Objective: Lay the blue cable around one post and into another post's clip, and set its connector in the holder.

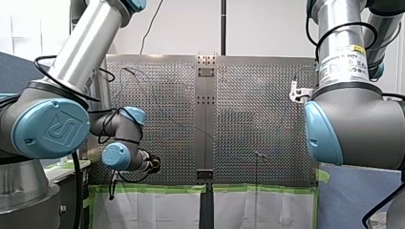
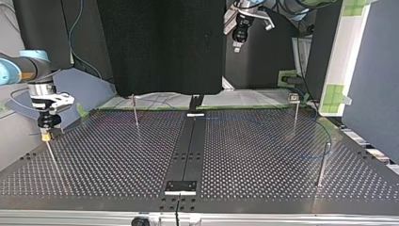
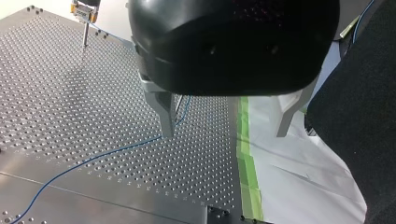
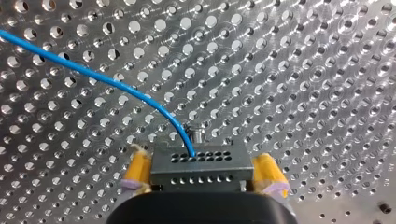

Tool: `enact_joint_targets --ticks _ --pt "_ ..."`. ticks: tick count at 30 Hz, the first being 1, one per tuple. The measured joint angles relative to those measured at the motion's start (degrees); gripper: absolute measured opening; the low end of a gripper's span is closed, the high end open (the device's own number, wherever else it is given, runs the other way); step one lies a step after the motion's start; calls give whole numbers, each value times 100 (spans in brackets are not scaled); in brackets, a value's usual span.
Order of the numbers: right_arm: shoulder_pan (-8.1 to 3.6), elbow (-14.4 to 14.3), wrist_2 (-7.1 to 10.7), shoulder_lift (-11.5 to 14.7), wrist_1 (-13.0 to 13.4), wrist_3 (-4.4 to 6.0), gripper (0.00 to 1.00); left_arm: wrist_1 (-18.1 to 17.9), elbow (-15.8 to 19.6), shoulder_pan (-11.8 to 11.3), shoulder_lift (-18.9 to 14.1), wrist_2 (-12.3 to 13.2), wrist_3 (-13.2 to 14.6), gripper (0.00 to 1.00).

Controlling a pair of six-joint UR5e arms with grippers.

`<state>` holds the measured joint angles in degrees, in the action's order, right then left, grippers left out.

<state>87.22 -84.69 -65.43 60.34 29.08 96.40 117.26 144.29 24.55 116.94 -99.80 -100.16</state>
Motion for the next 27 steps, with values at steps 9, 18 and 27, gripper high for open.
enact_joint_targets --ticks 9,18,27 --pt "10 0 -6 0 -1 3 89 0 -1 -14 1 0 14 100" --pt "23 0 -6 0 31 3 100 0 0 -31 2 0 21 100" --pt "28 0 -6 0 13 3 100 0 0 -40 2 0 25 100"
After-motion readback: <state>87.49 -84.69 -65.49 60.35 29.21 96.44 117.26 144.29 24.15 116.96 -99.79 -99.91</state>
